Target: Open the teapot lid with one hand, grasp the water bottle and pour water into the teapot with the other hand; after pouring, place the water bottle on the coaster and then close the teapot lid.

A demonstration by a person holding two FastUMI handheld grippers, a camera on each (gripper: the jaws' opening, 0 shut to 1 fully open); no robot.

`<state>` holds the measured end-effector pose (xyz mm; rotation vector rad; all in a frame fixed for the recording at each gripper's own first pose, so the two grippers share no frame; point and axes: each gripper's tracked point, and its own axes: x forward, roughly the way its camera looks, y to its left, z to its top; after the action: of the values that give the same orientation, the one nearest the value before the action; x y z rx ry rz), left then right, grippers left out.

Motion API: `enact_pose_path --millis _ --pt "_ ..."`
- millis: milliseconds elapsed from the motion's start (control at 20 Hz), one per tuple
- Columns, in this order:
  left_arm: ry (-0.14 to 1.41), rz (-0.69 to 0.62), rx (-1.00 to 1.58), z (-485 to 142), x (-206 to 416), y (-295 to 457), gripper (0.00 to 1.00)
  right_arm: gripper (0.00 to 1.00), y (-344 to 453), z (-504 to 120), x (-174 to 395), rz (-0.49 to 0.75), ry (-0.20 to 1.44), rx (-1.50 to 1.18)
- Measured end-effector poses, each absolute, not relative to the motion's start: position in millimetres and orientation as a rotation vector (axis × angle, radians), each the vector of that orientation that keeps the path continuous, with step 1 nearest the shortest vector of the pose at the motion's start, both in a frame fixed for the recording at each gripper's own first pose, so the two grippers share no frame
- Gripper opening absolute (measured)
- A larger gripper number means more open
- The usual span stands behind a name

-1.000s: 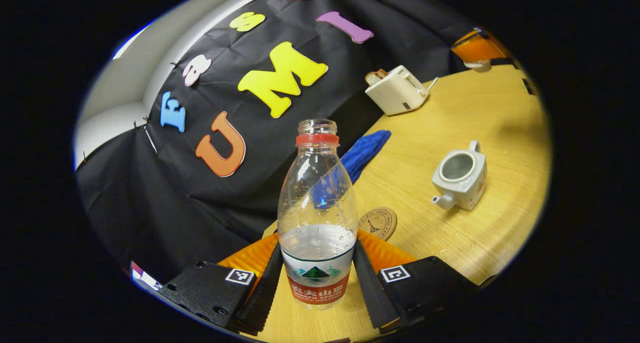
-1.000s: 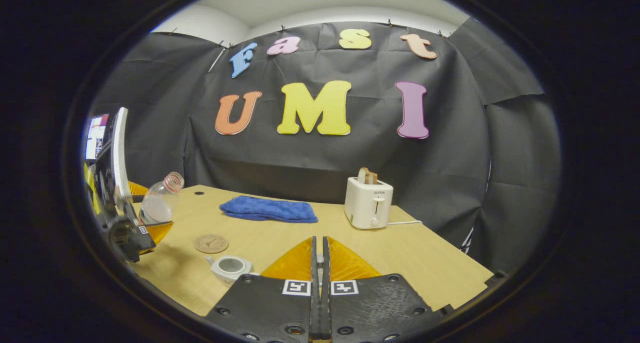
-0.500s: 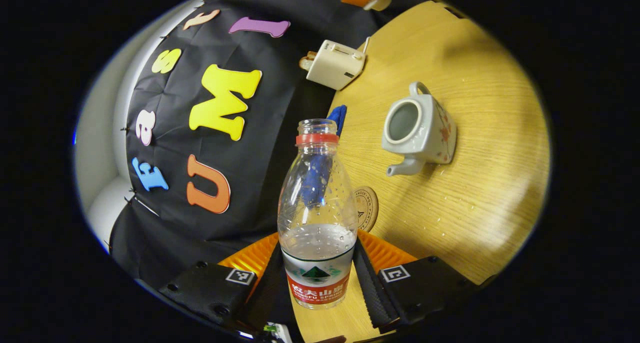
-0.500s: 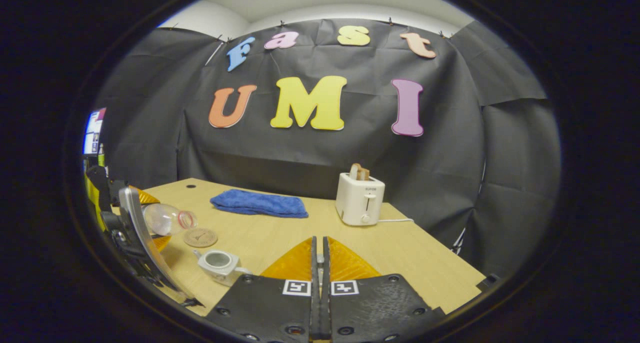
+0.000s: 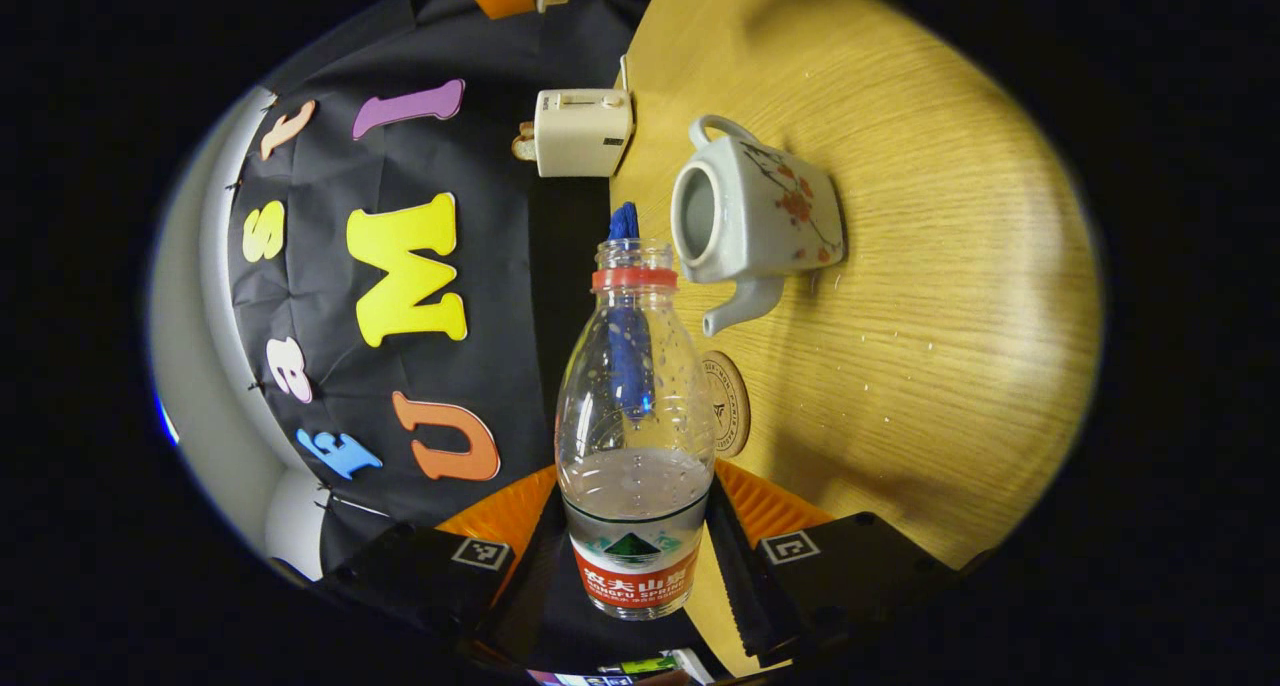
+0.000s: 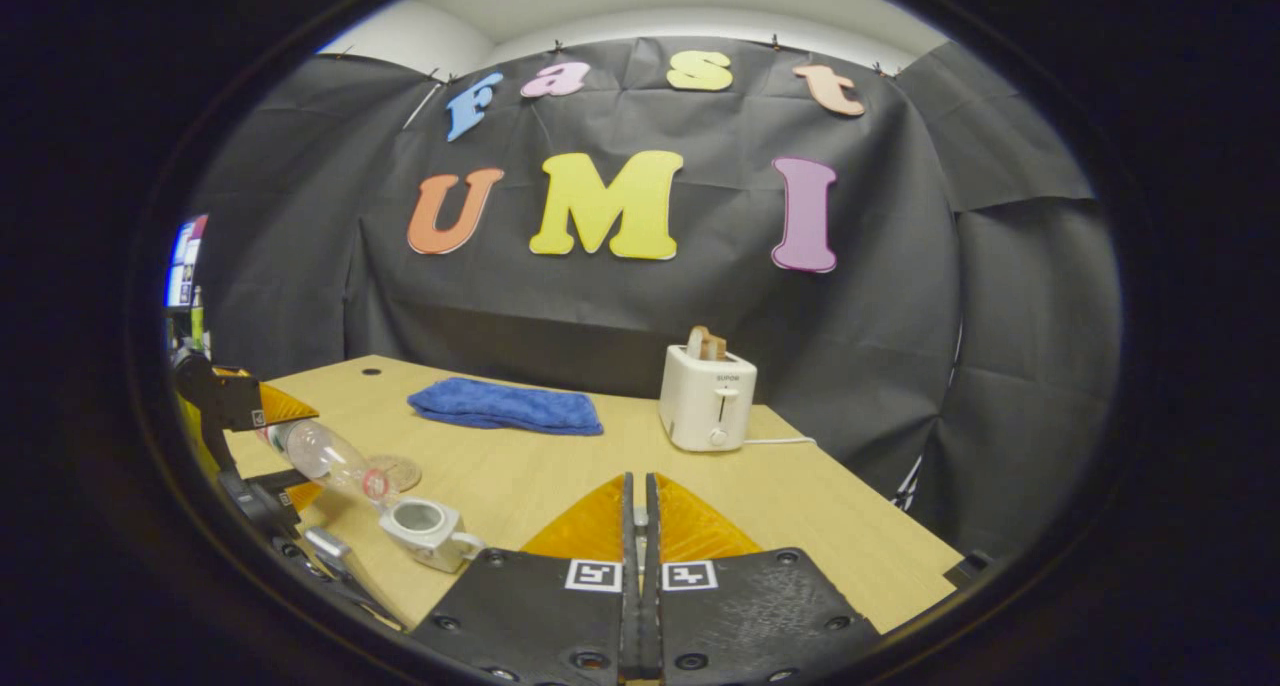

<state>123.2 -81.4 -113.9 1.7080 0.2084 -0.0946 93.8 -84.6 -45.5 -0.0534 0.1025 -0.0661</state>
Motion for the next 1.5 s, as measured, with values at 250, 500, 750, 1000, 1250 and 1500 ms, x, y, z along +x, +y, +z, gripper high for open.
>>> enact_pose_path --millis 250,500,750,1000,1250,1500 --pt "0.178 -0.086 1.876 -94.7 135.9 -86.3 0.76 0.00 -87.4 -47.1 95.2 -0.069 0.108 -0.050" --pt "0.170 -0.073 1.983 -84.3 135.2 -88.8 0.76 0.00 -86.6 -47.0 93.9 -0.063 0.110 -0.051" --pt "0.151 -0.062 2.065 -74.0 132.0 -97.5 0.76 0.00 -82.7 -49.7 94.4 -0.051 0.120 -0.055" --pt "0.132 -0.060 2.125 -68.1 129.7 -102.1 0.76 0.00 -81.6 -48.3 92.4 -0.041 0.119 -0.059" --pt "0.143 -0.061 2.185 -58.1 131.6 -100.9 0.76 0.00 -84.3 -47.8 91.7 -0.042 0.121 -0.054" --pt "0.148 -0.058 2.223 -55.1 130.8 -102.2 0.76 0.00 -83.1 -50.3 91.6 -0.037 0.129 -0.051"
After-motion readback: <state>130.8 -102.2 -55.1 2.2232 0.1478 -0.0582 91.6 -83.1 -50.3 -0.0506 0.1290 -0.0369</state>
